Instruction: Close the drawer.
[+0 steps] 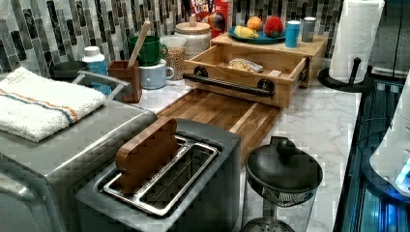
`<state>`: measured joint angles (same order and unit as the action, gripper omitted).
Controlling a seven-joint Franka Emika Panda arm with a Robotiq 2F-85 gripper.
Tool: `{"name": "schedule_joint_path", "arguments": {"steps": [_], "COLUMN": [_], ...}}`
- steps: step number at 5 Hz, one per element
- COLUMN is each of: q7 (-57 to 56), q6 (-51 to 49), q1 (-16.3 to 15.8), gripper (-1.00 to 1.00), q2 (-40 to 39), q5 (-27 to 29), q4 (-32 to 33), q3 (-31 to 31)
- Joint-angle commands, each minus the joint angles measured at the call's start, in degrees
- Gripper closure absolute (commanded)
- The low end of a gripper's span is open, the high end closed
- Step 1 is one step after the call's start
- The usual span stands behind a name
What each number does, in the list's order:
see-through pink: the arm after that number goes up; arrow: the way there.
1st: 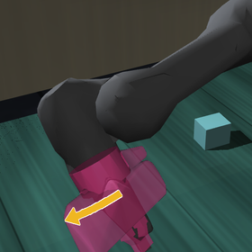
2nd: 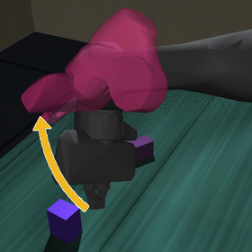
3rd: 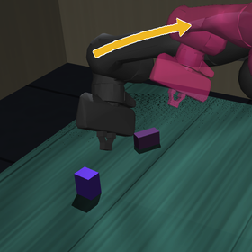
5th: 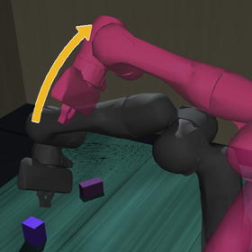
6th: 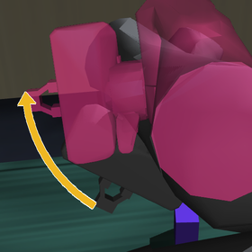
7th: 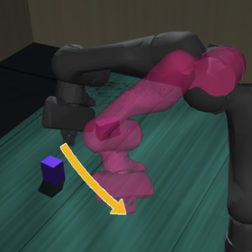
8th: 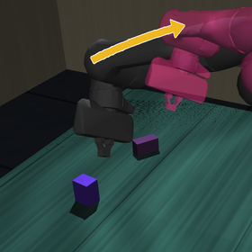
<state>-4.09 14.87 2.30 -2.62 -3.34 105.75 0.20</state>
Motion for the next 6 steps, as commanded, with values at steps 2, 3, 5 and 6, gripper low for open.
{"name": "schedule_joint_path", "arguments": {"steps": [2,3,5,6], "q7": [-3.99,-7.78,-24.79,-30.18], "q6": [1.74,-1.96,-0.33,0.66], "q1": [-0.18,-1.36,-2.93,-3.28], "gripper": [-1.0,-1.0,-1.0,-1.0], "q2": [0.59,0.36,3.71,5.44], "q5": [0.08,1.32,4.38,5.67], "q4": [1.83,0.51,5.56,8.59], "q3": [-0.59,-1.67,-3.66,-4.72]}}
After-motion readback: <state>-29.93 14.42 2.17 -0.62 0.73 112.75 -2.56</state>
